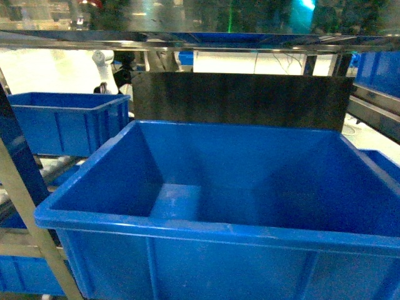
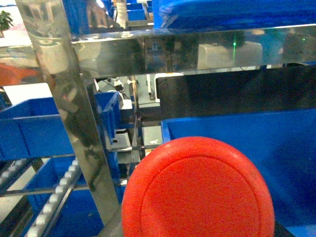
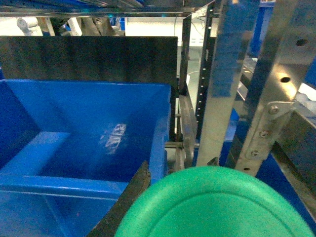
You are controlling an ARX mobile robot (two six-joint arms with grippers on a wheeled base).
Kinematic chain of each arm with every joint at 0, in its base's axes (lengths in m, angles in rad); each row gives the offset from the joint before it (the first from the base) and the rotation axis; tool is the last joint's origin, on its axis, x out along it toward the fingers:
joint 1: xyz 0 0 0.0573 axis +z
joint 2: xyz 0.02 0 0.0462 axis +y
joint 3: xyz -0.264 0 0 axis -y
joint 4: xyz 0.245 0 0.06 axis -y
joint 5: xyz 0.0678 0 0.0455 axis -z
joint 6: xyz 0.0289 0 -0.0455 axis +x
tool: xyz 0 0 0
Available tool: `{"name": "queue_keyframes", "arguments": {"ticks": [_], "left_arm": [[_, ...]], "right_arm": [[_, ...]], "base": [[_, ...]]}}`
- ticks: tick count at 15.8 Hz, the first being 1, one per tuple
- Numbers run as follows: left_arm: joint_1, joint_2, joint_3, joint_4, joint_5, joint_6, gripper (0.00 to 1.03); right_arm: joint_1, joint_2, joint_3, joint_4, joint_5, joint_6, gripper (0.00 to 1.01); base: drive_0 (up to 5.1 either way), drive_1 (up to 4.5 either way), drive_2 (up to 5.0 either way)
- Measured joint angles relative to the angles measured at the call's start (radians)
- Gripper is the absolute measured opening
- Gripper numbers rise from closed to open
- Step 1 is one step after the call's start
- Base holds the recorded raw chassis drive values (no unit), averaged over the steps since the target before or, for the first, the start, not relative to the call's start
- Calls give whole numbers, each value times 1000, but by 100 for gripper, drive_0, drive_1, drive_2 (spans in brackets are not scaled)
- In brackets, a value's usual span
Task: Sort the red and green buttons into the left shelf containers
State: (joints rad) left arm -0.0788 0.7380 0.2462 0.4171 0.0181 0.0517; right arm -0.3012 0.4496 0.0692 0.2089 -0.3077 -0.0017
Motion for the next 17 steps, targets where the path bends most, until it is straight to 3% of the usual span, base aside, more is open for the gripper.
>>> {"name": "queue_keyframes", "arguments": {"ticks": [4, 8, 17], "left_arm": [[3, 0, -2, 3, -7, 0, 24], [-3, -5, -2, 2, 0, 0, 24], [0, 0, -3, 2, 0, 0, 24]], "right_arm": [[0, 2, 0, -2, -5, 0, 27], [0, 1, 0, -7, -2, 0, 27], [1, 10, -2, 14, 0, -8, 27]], "base": [[0, 0, 0], [140, 336, -442], [7, 7, 7]]}}
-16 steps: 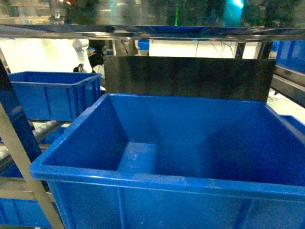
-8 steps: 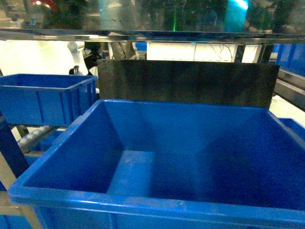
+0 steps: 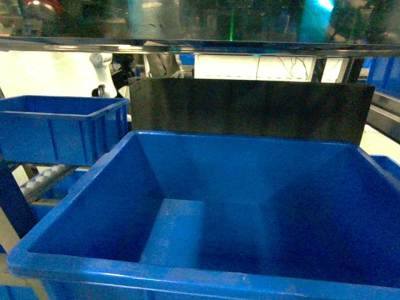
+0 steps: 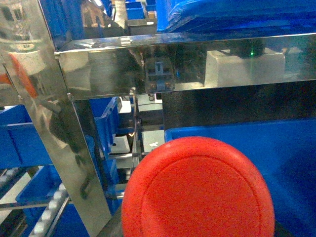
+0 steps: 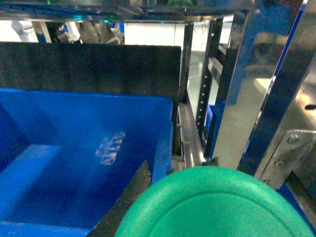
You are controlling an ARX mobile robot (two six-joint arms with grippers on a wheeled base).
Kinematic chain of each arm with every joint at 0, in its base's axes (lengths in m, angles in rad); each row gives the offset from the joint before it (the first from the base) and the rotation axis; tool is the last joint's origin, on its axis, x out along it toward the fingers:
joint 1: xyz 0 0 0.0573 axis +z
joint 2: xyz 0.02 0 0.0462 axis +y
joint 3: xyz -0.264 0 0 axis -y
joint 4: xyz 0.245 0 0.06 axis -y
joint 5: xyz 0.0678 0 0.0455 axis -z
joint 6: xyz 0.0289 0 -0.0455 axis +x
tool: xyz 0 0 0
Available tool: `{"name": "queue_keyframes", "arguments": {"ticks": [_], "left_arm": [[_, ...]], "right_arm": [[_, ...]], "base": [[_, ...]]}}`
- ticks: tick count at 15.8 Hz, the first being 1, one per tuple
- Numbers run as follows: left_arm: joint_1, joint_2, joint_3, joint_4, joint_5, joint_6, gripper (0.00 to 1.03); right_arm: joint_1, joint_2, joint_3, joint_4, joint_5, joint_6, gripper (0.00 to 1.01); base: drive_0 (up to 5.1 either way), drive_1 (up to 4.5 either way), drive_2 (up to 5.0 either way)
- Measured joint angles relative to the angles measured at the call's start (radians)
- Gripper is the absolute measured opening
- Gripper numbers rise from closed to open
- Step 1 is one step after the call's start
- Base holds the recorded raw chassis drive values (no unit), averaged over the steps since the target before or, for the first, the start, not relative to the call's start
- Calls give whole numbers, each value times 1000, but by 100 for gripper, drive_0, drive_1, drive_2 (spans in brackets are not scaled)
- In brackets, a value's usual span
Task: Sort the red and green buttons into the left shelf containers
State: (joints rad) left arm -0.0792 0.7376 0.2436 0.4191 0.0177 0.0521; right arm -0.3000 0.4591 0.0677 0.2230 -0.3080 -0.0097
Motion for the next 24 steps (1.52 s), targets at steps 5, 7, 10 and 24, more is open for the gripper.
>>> {"name": "queue_keyframes", "arguments": {"ticks": [5, 7, 10, 24], "left_arm": [[0, 0, 0, 0, 0, 0, 24], [0, 0, 0, 0, 0, 0, 24], [0, 0, 0, 0, 0, 0, 24], [0, 0, 0, 0, 0, 0, 24]], "right_arm": [[188, 312, -3, 284, 57, -13, 27], [309, 452, -1, 424, 102, -12, 27], [419, 727, 24, 641, 140, 14, 27], [515, 1365, 356, 707, 125, 64, 53]], "base": [[0, 0, 0], [0, 0, 0], [0, 0, 0], [0, 0, 0]]}}
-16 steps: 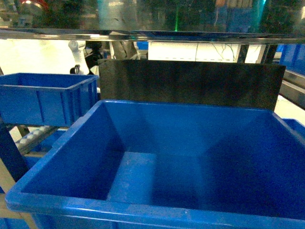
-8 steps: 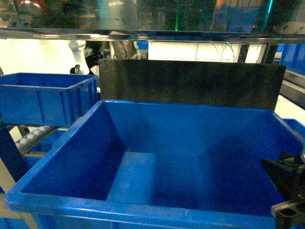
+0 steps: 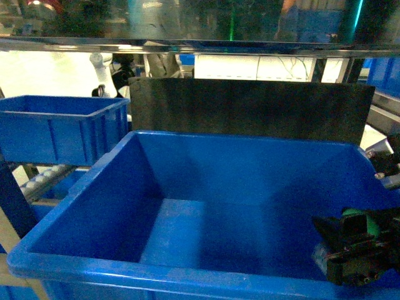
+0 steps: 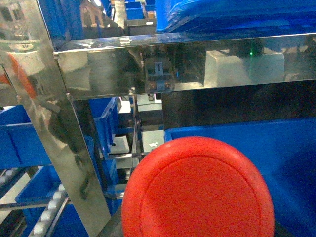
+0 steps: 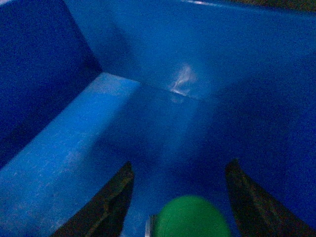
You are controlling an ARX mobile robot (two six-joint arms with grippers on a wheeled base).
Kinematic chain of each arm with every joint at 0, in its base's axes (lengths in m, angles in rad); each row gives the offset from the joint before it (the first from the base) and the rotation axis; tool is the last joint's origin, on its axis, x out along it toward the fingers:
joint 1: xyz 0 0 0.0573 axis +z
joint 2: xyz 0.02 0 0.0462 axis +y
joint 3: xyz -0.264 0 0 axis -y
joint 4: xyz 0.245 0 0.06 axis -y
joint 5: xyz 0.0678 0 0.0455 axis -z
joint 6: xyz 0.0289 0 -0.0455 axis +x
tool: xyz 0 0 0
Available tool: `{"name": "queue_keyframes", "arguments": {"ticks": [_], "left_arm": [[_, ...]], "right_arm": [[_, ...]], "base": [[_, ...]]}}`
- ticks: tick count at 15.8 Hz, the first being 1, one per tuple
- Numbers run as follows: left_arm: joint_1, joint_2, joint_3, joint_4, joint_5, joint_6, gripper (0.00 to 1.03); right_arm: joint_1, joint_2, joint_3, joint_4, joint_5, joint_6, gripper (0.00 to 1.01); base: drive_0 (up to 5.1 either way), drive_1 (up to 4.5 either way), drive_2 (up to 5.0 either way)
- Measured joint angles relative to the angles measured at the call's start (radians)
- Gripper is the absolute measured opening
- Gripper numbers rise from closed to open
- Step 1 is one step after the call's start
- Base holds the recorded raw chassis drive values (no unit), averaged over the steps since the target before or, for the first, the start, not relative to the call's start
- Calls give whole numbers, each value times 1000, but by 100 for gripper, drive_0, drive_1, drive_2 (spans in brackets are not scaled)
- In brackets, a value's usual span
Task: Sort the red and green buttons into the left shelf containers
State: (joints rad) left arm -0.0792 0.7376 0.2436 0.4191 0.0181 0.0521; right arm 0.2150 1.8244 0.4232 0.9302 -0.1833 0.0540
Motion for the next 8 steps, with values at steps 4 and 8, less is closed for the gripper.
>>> {"name": "queue_keyframes", "arguments": {"ticks": [4, 8], "left_arm": [[0, 0, 0, 0, 0, 0, 24], [0, 0, 0, 0, 0, 0, 24]], "right_arm": [[-10, -71, -66, 90, 49, -1, 99], [-18, -379, -278, 117, 175, -14, 98]], "base": [[0, 0, 0], [0, 0, 0]]}}
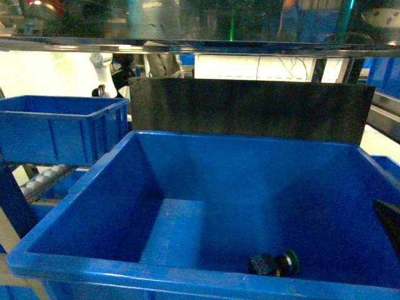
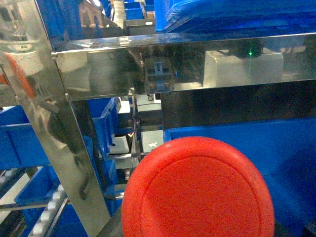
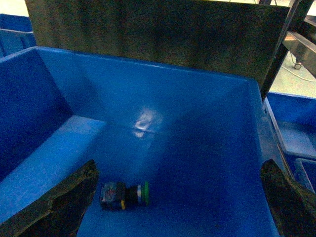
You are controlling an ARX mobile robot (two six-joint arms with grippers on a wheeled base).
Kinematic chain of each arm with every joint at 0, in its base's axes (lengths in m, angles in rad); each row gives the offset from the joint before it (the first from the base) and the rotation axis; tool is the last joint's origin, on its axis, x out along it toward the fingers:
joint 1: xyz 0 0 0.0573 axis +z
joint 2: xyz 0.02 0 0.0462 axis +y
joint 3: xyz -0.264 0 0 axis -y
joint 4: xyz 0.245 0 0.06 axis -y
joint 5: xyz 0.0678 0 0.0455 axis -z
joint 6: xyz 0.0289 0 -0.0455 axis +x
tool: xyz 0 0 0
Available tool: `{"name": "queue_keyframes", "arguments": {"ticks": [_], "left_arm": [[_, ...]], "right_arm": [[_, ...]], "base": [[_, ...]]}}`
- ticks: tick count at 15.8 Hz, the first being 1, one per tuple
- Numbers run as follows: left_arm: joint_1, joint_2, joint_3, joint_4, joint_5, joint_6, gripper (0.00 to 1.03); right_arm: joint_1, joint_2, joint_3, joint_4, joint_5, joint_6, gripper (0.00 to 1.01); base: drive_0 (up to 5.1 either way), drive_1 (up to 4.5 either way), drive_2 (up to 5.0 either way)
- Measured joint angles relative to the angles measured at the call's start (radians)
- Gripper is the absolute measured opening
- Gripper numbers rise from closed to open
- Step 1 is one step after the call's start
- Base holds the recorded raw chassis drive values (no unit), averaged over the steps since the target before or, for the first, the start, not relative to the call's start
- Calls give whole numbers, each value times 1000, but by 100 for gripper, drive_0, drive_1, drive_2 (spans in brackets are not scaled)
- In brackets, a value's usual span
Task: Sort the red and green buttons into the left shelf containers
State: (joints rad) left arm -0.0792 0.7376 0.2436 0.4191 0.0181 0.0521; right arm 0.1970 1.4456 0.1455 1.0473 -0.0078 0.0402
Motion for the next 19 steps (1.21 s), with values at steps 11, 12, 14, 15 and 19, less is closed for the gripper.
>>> {"name": "queue_keyframes", "arguments": {"ticks": [11, 12, 14, 15, 19], "left_arm": [[0, 0, 0, 0, 0, 0, 24], [0, 0, 0, 0, 0, 0, 24], [0, 0, 0, 0, 0, 0, 24], [0, 0, 0, 0, 0, 0, 24], [-63, 49, -31, 23, 7, 1, 24]], "right_arm": [[-407, -1383, -98, -1058, -256, -14, 98], [-406, -1383, -105, -1062, -269, -26, 98], [-406, -1383, -106, -1058, -270, -34, 98], [-406, -1383, -106, -1059, -270, -34, 98], [-406, -1383, -106, -1059, -270, -34, 98]], "base": [[0, 0, 0], [0, 0, 0], [0, 0, 0], [0, 0, 0], [0, 0, 0]]}}
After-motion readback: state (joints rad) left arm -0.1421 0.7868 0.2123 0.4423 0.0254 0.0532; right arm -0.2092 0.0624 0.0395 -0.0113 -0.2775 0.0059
